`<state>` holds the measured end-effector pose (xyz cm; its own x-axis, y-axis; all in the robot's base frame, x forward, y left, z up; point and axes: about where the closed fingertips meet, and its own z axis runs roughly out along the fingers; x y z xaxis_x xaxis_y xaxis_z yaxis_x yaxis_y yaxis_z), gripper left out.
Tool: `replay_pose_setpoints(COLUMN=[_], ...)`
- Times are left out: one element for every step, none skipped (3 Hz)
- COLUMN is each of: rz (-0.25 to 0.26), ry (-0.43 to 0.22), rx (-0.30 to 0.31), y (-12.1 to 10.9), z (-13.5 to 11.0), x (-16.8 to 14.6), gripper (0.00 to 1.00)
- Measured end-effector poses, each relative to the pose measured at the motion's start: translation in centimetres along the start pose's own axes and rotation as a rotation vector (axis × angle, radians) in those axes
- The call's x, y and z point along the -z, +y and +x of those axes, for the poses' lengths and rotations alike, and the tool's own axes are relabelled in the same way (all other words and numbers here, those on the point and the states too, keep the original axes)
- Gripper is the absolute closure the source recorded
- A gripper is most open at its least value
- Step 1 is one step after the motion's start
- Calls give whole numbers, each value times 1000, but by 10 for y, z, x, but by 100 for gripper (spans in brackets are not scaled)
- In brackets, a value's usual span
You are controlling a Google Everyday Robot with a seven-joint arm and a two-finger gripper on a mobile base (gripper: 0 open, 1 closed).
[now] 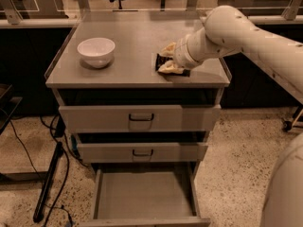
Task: Pick rxbar chocolate from bottom drawer and place on counter
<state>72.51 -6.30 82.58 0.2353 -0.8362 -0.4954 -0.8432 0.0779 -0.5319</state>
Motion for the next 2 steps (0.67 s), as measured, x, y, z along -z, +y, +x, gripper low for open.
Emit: replay_pose_setpoints(rz=[0,0], ry=[0,0], rx=[0,0], y=[0,0], z=[0,0], x=[0,0], gripper=[0,0])
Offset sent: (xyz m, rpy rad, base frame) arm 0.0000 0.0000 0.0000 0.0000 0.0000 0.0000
